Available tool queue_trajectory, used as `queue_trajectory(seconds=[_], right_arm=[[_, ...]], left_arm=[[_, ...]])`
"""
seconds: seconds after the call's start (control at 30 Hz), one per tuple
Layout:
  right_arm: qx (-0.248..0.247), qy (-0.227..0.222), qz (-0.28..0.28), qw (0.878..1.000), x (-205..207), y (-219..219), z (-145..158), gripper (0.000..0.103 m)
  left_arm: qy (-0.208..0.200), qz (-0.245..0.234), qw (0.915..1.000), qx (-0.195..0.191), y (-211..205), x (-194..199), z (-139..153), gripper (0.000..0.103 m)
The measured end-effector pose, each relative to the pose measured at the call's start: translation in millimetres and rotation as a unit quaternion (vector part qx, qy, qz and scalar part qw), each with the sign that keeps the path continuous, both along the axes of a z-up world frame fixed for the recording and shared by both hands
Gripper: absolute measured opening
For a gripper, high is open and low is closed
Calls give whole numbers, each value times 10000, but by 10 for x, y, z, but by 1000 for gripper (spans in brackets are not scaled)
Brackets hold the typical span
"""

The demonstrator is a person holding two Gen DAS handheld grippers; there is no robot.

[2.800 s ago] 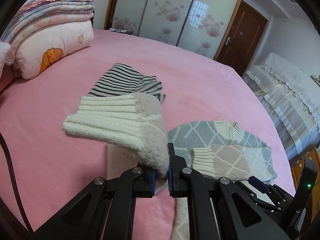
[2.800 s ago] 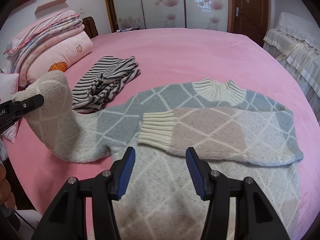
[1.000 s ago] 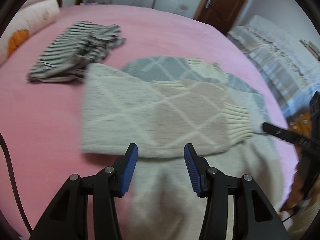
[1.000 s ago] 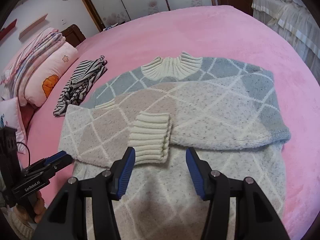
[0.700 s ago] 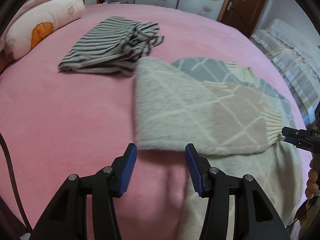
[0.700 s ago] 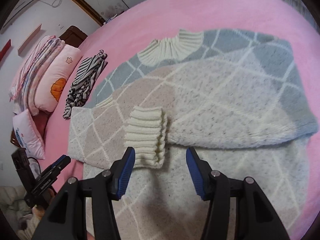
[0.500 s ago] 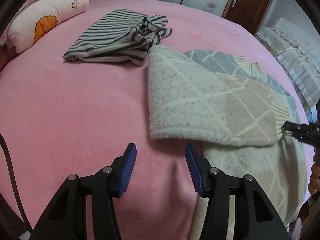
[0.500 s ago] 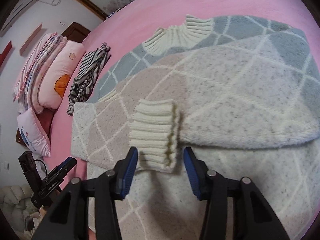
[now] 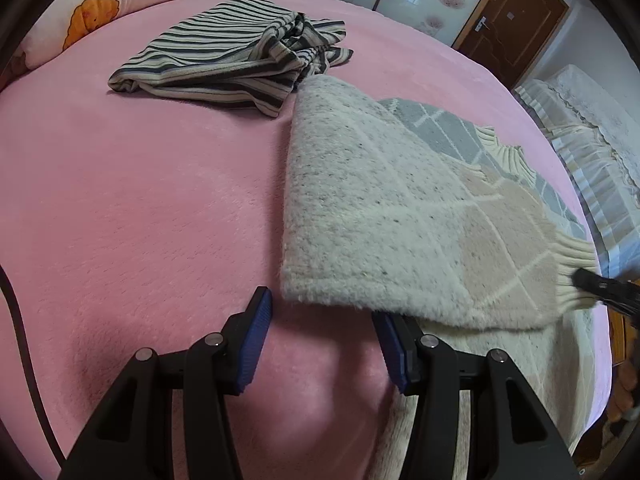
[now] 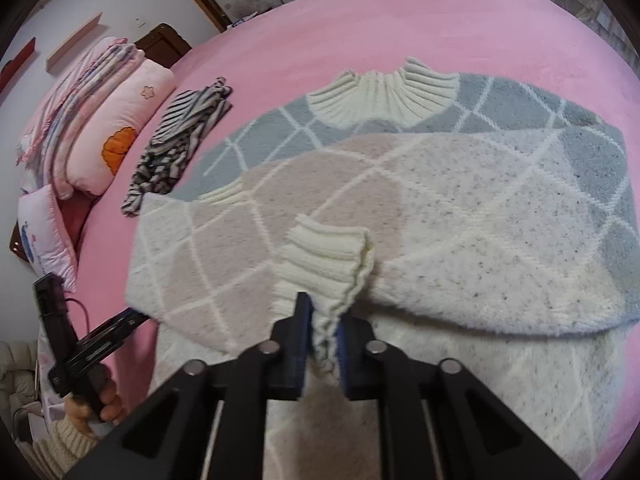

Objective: Fold small clothes
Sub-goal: 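Grasp the cuff with the right tool and fold it back over the sleeve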

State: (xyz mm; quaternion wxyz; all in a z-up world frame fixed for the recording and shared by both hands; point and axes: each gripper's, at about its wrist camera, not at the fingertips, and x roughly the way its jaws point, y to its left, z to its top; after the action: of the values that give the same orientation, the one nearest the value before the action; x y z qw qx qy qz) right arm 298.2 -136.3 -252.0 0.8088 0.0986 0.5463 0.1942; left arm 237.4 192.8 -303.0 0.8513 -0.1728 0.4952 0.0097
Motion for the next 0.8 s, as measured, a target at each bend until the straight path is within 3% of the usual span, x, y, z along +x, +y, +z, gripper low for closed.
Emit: queue_trajectory(seconds=[0.2, 0.33, 0.43, 0.57, 0.8], right_arm=[[-243, -931, 167, 9952, -107, 172, 653, 8], [-747, -1719, 193, 9821, -34, 274, 1097, 8], [-1028, -2005, 152, 9742, 102, 268, 1283, 8], [-1336, -2203, -58, 9662, 257, 146, 1396, 8], [-1488, -2149, -634, 9632, 403, -330, 1262, 7]], left_arm=[[2, 341, 9993, -133, 3, 156, -17, 51], [-35, 633, 9966, -528, 27, 306, -4, 55], [-64, 714, 9960, -542, -13, 407, 44, 55], [-89, 691, 9962, -531, -120, 498, 104, 52], [-78, 484, 9988, -69, -410, 644, 210, 28]])
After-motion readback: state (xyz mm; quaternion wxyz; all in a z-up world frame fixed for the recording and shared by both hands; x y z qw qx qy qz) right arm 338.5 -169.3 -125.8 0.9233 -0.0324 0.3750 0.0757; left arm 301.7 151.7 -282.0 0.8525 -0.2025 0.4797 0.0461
